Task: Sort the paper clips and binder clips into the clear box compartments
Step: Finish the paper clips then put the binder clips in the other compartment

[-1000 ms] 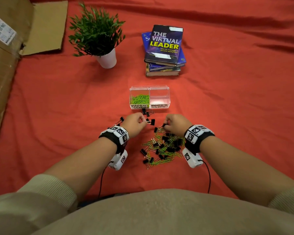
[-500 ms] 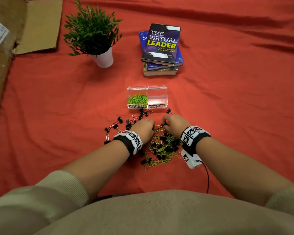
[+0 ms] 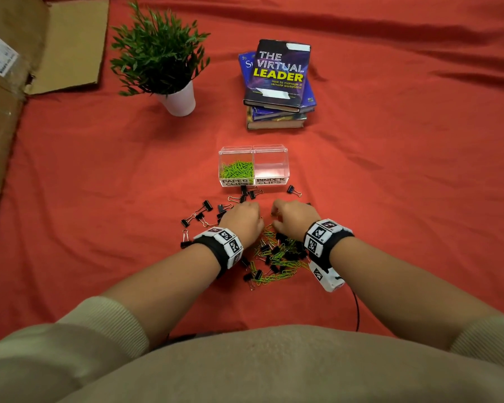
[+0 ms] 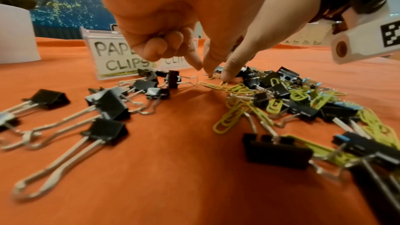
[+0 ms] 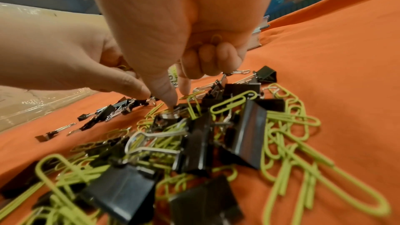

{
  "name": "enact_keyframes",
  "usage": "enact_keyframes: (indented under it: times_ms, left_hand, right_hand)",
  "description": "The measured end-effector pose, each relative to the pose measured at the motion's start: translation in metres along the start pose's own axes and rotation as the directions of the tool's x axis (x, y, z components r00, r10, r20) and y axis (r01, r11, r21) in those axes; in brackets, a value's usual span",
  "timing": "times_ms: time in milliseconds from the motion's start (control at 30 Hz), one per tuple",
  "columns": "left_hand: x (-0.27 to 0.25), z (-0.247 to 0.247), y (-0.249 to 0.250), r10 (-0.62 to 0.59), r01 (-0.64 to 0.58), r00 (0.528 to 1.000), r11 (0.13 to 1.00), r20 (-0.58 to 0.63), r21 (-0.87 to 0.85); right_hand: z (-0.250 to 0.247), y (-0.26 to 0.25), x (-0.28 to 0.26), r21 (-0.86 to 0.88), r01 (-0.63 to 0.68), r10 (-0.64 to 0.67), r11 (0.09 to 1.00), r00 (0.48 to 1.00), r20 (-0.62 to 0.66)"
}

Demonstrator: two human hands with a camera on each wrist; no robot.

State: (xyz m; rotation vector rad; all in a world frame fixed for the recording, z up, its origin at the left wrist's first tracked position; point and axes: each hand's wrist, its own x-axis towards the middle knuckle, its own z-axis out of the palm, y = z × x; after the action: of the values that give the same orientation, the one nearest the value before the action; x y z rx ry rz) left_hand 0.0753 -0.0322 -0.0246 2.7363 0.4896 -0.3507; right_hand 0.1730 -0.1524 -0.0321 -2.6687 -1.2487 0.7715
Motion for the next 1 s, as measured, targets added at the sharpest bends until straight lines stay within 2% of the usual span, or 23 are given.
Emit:
enact_keyframes:
  times_ms: [167, 400, 533, 633, 767, 900, 967, 1000]
  left_hand:
    - [0.002, 0.009, 0.009, -0.073, 0.071, 0.996, 0.996, 0.051, 0.046]
    - [0.004, 0.013, 0.004, -0.064, 0.061, 0.994, 0.998, 0.088, 0.033]
    - [0.002, 0.012, 0.000, -0.081, 0.097, 0.992, 0.981, 0.102, -0.167]
    - [-0.005, 0.006, -0.005, -0.107, 0.125, 0.992, 0.912, 0.068, -0.390]
    - [-0.012, -0.007, -0.016, -0.136, 0.175, 0.984, 0.828, 0.112, -0.532]
    - [-0.016, -0.013, -0.027, -0.177, 0.253, 0.967, 0.719, 0.183, -0.647]
    - [-0.018, -0.013, -0.029, -0.204, 0.310, 0.951, 0.645, 0.234, -0.699]
    - [-0.019, -0.012, -0.029, -0.211, 0.334, 0.942, 0.624, 0.259, -0.706]
  right_hand:
    - [0.003, -0.002, -0.004, -0.035, 0.056, -0.055, 0.998, 0.998, 0.029]
    - [0.002, -0.003, -0.006, -0.066, 0.056, -0.055, 0.996, 0.998, 0.019]
    - [0.005, -0.011, -0.007, -0.128, 0.092, -0.085, 0.987, 0.995, 0.059]
    - [0.008, -0.017, -0.008, -0.154, 0.088, -0.076, 0.984, 0.993, 0.087]
    - [0.006, -0.023, -0.006, -0.199, 0.075, -0.048, 0.977, 0.989, 0.137]
    - [-0.005, -0.022, -0.002, 0.011, -0.035, 0.033, 0.999, 0.986, 0.162]
    - [-0.011, -0.016, -0.001, 0.239, -0.092, 0.058, 0.967, 0.988, 0.144]
    - [-0.016, -0.011, -0.001, 0.369, -0.121, 0.075, 0.922, 0.988, 0.138]
